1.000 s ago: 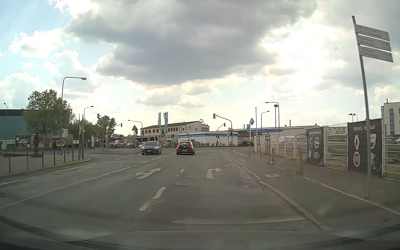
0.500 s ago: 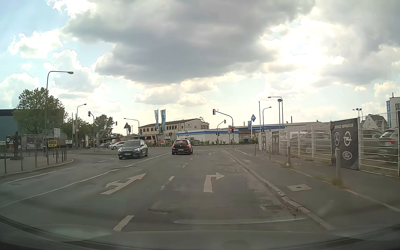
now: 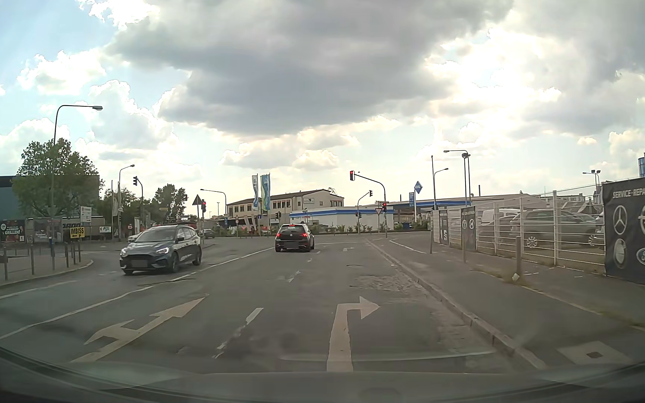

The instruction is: Follow the waypoints while adhering to traffic rules and regulations

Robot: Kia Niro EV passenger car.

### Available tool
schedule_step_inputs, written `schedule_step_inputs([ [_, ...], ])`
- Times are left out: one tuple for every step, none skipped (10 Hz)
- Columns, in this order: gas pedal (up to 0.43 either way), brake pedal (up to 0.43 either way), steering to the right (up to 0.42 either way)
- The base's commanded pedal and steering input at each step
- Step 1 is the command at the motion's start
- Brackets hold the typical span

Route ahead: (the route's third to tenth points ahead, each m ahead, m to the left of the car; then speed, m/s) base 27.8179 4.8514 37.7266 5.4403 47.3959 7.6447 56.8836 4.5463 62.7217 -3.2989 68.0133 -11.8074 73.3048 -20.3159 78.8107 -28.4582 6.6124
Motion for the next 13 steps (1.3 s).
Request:
schedule_step_inputs([
  [0.000, 0.116, -0.013],
  [0.000, 0.116, -0.012],
  [0.000, 0.128, -0.009],
  [0.000, 0.134, -0.001],
  [0.000, 0.159, 0.003],
  [0.000, 0.165, 0.003],
  [0.000, 0.177, 0.002],
  [0.000, 0.177, 0.003],
  [0.000, 0.177, 0.003],
  [0.000, 0.183, 0.003],
  [0.000, 0.183, 0.003],
  [0.000, 0.183, 0.000],
  [0.000, 0.183, 0.000],
])
